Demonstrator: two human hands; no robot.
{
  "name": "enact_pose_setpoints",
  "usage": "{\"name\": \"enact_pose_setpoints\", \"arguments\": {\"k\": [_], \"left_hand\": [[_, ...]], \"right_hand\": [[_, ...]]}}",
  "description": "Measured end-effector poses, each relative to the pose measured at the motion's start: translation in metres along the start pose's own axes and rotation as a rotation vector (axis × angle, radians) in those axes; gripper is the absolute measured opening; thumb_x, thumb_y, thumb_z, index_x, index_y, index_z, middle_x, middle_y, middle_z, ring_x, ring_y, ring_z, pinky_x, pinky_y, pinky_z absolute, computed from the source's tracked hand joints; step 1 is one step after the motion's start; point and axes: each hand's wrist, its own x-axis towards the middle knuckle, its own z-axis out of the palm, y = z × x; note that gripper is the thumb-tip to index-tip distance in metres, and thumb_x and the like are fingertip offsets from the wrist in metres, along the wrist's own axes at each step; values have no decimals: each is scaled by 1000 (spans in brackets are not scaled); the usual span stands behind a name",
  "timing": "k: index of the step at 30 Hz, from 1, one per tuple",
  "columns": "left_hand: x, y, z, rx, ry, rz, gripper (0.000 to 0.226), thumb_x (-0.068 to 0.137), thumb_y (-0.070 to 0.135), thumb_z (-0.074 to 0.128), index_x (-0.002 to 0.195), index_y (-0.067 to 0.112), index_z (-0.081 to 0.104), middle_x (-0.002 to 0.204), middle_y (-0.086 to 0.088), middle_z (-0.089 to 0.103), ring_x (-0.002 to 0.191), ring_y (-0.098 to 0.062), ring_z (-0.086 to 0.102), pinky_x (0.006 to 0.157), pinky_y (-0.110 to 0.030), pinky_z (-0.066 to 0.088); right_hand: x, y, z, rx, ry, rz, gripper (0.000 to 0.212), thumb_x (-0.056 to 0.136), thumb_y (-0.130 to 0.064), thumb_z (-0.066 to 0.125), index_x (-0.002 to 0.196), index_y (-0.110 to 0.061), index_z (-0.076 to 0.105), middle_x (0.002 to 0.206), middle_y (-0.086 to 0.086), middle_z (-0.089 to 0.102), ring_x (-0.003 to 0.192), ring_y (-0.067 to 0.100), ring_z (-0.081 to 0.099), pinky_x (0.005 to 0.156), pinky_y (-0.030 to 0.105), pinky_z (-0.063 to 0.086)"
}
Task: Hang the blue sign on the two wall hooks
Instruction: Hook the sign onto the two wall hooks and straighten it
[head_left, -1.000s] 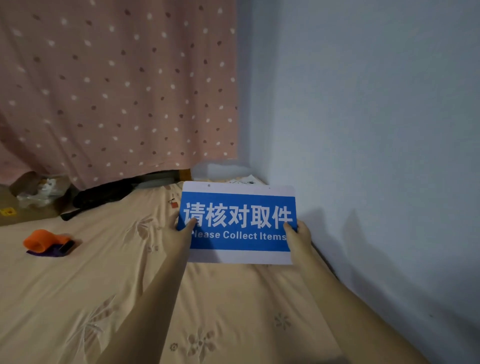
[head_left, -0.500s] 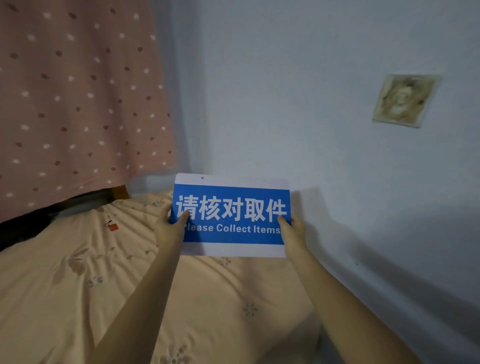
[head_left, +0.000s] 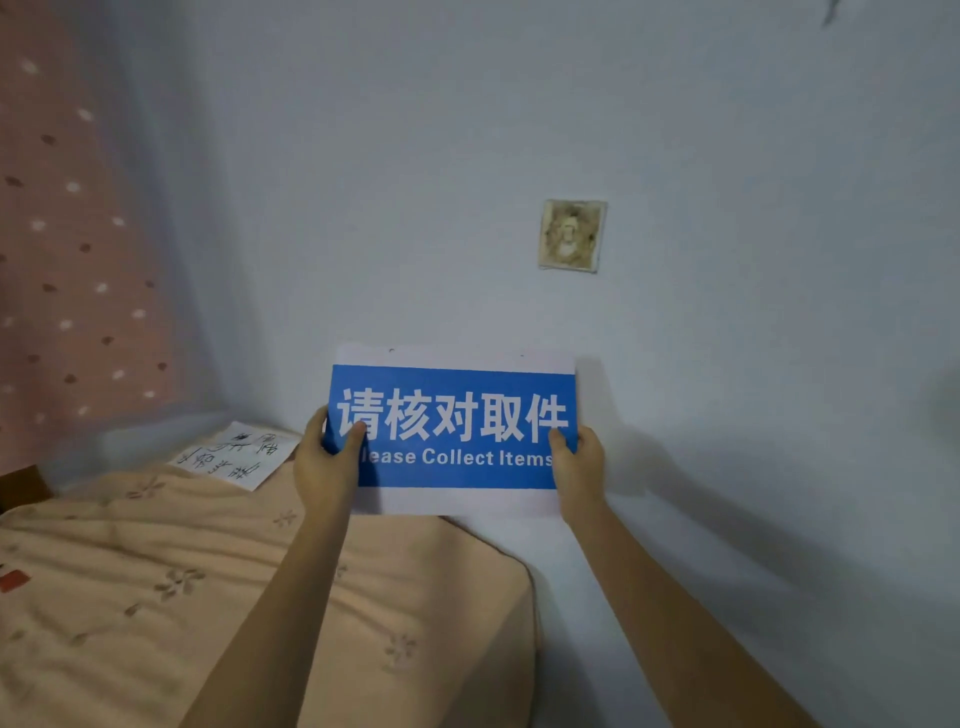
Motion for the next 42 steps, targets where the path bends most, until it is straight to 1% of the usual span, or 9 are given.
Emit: {"name": "enact_pose_setpoints", "arguments": {"k": [2, 6, 11, 18, 23, 28, 33, 36, 42], "left_hand": [[-6, 8, 14, -31, -26, 7, 42, 84, 21, 62, 125, 15, 52, 111, -13, 63, 86, -23, 54, 78, -36, 45], [-20, 22, 41, -89, -87, 37, 41, 85, 21, 61, 125, 15, 52, 105, -6, 60, 85, -22, 52, 78, -35, 44], [-41, 44, 77, -129, -147, 61, 43, 86, 21, 61, 127, 14, 51, 102, -4, 57, 82, -23, 51, 76, -34, 41], [-73, 77, 122, -208, -238, 62, 47, 85, 23, 62, 130, 17, 48, 120, -13, 62, 94, -23, 56, 85, -42, 49], [-93, 106, 147, -242, -277, 97, 48, 85, 23, 61, 131, 16, 47, 125, -12, 60, 98, -21, 55, 88, -41, 48], [-108, 136, 170, -289, -308, 144, 47, 85, 23, 61, 130, 18, 48, 126, -11, 60, 103, -23, 58, 90, -42, 49], [-116, 166, 192, -337, -326, 167, 49, 85, 23, 61, 132, 17, 47, 129, -10, 59, 115, -29, 57, 93, -43, 49], [-119, 189, 204, -378, -332, 201, 49, 86, 22, 61, 132, 17, 46, 128, -11, 59, 114, -29, 57, 90, -43, 49], [-120, 233, 223, -448, -336, 252, 51, 86, 23, 61, 134, 19, 45, 127, -12, 59, 114, -29, 57, 91, -41, 49]], "right_hand": [[2, -9, -17, -13, 39, -31, 11, 88, -12, 53, 98, -8, 52, 86, 4, 61, 70, 13, 61, 56, 23, 49], [8, -26, -52, -43, 110, -77, 17, 87, -14, 54, 102, -6, 53, 89, 4, 61, 75, 19, 61, 65, 31, 52], [9, -45, -96, -31, 185, -135, 11, 88, -12, 51, 99, -11, 51, 80, -8, 58, 69, 6, 58, 55, 20, 45], [14, -70, -156, -27, 280, -180, 14, 90, -13, 51, 104, -12, 50, 82, -9, 56, 71, 2, 56, 56, 17, 42], [14, -87, -191, 3, 333, -206, 15, 90, -14, 52, 105, -12, 51, 85, -7, 59, 71, 2, 58, 55, 14, 45], [16, -108, -222, 41, 376, -234, 30, 90, -16, 55, 117, -5, 52, 100, 4, 62, 75, 6, 61, 56, 16, 51], [23, -132, -248, 58, 397, -293, 29, 89, -18, 56, 115, -6, 53, 108, 12, 66, 80, 17, 66, 66, 27, 55], [26, -154, -261, 79, 396, -324, 26, 89, -19, 56, 113, -9, 53, 108, 11, 66, 83, 17, 67, 66, 28, 57], [30, -195, -278, 99, 399, -398, 29, 89, -21, 55, 116, -10, 52, 104, 7, 65, 81, 15, 67, 58, 20, 55]]}}
